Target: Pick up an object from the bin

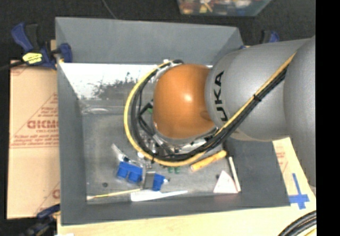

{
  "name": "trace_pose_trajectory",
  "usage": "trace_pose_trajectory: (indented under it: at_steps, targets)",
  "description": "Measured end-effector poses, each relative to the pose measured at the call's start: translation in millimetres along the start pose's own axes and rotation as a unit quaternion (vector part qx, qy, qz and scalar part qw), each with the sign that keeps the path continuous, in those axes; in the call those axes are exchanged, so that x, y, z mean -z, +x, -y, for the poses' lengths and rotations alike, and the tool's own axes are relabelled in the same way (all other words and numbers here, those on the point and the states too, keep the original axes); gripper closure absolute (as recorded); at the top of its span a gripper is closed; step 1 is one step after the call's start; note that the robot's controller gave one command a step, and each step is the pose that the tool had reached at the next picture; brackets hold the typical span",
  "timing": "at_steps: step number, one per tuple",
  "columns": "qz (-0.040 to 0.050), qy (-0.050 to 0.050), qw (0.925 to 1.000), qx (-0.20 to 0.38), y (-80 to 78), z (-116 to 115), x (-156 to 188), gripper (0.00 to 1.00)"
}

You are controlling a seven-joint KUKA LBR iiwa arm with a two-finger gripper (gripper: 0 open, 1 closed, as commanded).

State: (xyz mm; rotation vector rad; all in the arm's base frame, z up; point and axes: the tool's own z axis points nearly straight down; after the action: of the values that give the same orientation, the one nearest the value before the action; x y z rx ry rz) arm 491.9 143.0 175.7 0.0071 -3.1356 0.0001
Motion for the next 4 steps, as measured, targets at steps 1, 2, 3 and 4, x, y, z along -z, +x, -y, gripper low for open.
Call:
trace_pose_trajectory:
  at_steps: [1,2,3,4]
  targets:
    - [0.0040,-0.001,1.0000,-0.002,-1.8,1,4,0.00]
    - [0.0012,-0.001,0.9993,-0.036,-14.1,27,-108,0.00]
    - [0.0100,-0.005,0.9929,-0.118,-6.6,20,-105,0.00]
    - [0.0041,-0.002,0.9993,-0.038,-15.8,27,-105,0.00]
